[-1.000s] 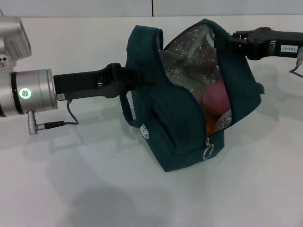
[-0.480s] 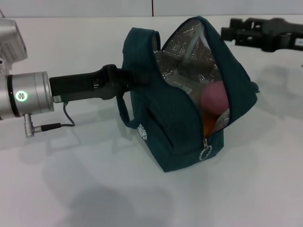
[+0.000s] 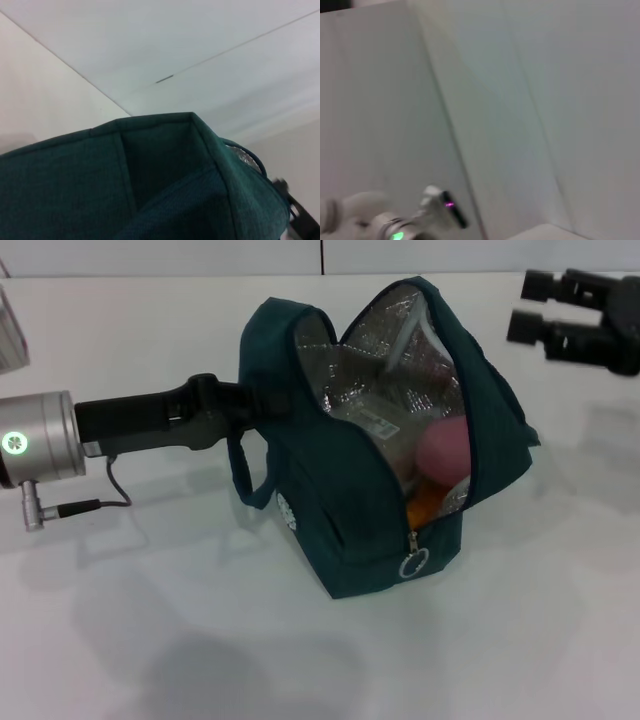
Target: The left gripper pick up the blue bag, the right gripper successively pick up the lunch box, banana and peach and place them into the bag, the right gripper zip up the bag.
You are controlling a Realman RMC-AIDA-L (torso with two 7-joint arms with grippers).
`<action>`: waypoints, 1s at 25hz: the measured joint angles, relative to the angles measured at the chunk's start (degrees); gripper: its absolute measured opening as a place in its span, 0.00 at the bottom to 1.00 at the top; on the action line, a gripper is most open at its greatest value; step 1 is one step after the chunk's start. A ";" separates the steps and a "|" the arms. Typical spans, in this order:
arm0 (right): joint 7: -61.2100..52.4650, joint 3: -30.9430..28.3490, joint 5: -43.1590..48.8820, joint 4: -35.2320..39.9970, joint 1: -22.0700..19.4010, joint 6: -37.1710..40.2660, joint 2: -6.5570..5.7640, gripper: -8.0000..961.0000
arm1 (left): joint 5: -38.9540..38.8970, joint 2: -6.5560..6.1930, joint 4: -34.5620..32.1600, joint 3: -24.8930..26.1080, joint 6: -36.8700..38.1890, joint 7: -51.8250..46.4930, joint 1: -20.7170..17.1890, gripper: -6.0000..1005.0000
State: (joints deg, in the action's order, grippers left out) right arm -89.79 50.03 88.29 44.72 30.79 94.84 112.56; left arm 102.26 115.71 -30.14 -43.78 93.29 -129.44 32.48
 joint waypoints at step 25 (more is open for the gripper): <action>26.68 10.11 11.80 -11.24 -6.21 6.26 2.67 0.78 | -0.06 0.31 0.08 0.10 -0.23 -0.28 -0.51 0.06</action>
State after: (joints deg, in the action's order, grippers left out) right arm -63.12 60.14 100.10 33.47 24.58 101.10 115.23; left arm 102.20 116.02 -30.06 -43.68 93.06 -129.71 31.97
